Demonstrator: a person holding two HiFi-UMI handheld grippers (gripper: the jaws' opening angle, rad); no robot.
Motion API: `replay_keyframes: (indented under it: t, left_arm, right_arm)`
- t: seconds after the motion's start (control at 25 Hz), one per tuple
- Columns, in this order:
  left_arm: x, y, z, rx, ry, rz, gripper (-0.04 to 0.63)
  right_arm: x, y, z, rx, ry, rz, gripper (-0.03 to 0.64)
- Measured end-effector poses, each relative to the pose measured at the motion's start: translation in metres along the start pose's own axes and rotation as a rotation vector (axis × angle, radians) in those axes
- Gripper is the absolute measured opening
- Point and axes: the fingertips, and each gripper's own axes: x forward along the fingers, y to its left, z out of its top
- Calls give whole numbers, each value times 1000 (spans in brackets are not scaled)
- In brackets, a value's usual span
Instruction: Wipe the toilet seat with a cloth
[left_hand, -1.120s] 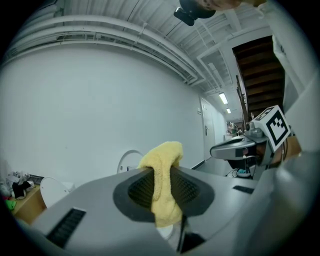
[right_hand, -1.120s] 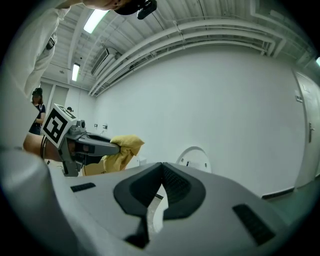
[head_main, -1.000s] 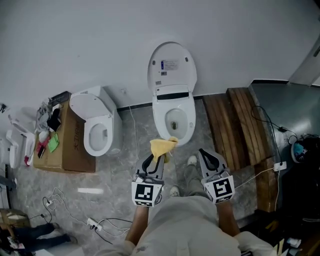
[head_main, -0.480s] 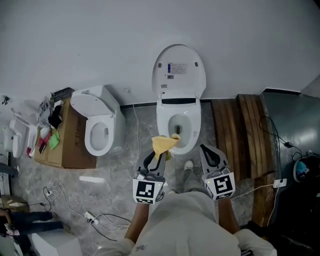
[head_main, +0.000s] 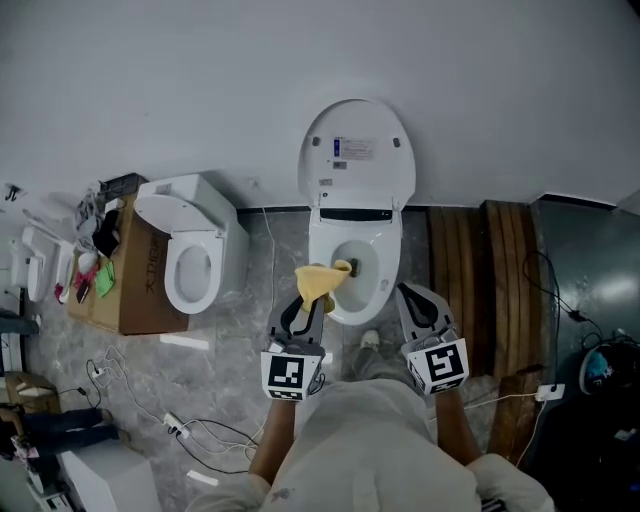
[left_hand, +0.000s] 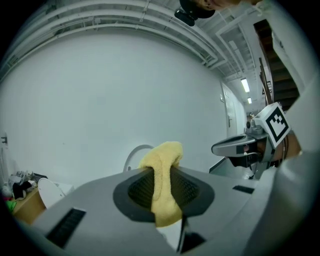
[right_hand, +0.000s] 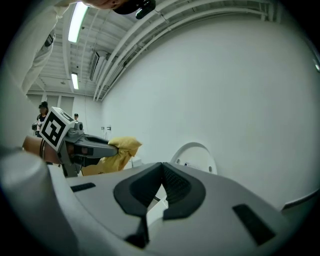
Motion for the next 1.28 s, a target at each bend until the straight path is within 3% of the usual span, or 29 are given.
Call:
replay_keyframes:
  t: [0.32, 0.76, 1.28]
  left_arm:
    - [60, 18, -22, -8, 64, 37, 81]
    - [113, 48, -97, -38, 154, 0, 81]
    - [168, 93, -200, -58, 245, -101, 82]
  right_arm:
    - [50, -38, -34, 49, 76, 54, 8]
    - [110, -33, -99, 99, 147, 77, 8]
    - [165, -33, -192, 145, 262, -41, 8]
